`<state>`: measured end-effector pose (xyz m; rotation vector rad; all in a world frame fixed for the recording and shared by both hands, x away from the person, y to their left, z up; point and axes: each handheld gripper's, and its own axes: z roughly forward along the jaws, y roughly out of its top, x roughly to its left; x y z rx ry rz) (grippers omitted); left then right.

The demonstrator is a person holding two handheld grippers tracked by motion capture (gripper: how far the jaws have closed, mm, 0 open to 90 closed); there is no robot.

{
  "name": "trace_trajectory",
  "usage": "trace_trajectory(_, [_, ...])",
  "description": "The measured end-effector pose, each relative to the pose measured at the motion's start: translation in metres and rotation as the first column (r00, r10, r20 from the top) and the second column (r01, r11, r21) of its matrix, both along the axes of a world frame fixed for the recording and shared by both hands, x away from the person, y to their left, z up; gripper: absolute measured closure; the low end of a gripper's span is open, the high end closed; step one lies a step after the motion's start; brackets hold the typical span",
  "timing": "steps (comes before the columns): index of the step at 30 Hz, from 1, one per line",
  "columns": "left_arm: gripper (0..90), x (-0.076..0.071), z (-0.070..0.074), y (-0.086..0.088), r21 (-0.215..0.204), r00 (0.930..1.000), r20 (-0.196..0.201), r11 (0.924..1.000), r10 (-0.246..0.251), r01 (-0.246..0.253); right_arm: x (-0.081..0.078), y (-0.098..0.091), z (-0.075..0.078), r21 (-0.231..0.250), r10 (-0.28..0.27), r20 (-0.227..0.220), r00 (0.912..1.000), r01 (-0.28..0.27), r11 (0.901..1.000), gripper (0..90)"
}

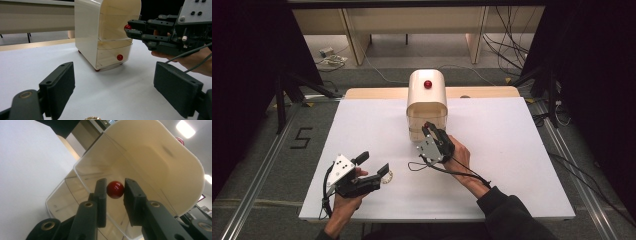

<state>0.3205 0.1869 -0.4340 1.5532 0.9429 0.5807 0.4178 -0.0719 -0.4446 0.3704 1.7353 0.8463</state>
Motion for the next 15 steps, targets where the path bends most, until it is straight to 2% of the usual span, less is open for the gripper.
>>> trace_trajectory(15, [16.5, 0.0, 0.0002, 0.001, -0.004, 1.0, 0.001, 1.0, 0.002, -0.002, -0.0073, -0.0008, 0.0002, -0.005, 0.01, -0.001, 1.0, -0.01, 0.9999, 73.5])
